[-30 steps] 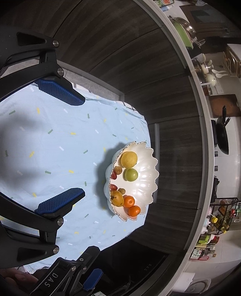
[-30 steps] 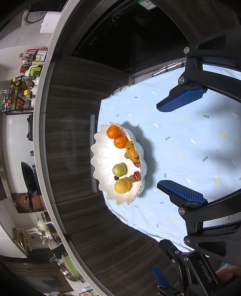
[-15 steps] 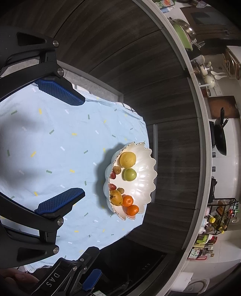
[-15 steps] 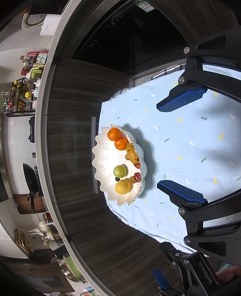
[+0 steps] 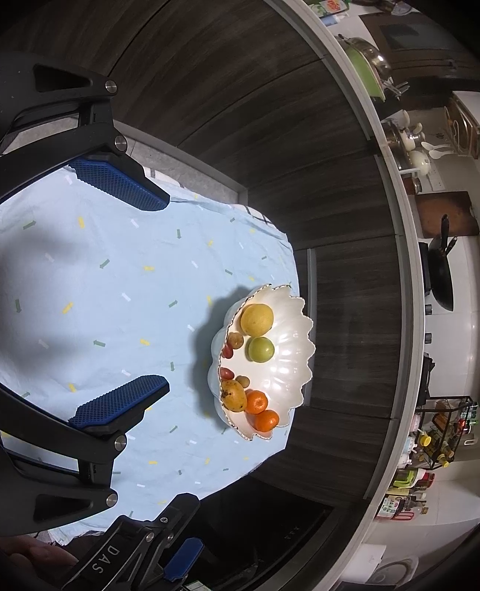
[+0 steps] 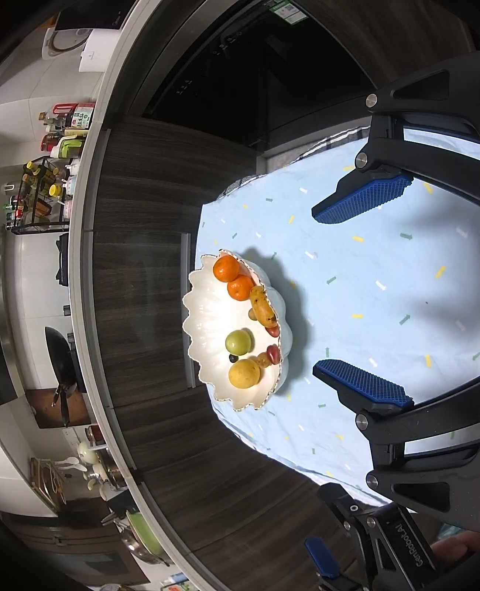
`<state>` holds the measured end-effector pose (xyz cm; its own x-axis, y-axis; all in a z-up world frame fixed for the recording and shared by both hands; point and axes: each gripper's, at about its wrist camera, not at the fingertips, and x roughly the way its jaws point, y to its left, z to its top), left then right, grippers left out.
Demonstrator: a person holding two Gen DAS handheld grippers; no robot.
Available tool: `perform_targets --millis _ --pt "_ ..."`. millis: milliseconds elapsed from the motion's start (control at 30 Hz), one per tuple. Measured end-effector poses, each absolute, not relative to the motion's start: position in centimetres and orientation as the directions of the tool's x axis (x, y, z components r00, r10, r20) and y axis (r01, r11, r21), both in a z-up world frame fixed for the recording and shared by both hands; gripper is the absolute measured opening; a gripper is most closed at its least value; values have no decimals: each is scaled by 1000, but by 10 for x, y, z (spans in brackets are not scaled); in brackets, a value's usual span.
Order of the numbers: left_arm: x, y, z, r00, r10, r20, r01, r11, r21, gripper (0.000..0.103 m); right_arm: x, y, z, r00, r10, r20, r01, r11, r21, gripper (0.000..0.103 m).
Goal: Organize fruits
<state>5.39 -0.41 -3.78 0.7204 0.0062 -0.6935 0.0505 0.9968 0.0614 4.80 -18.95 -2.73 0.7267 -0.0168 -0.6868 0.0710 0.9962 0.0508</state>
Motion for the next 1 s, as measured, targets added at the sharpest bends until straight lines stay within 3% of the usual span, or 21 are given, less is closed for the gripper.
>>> perform_targets --millis 1000 --pt "52 -4 -38 723 7 -691 52 997 65 91 48 -190 -28 727 -17 -687 73 996 53 77"
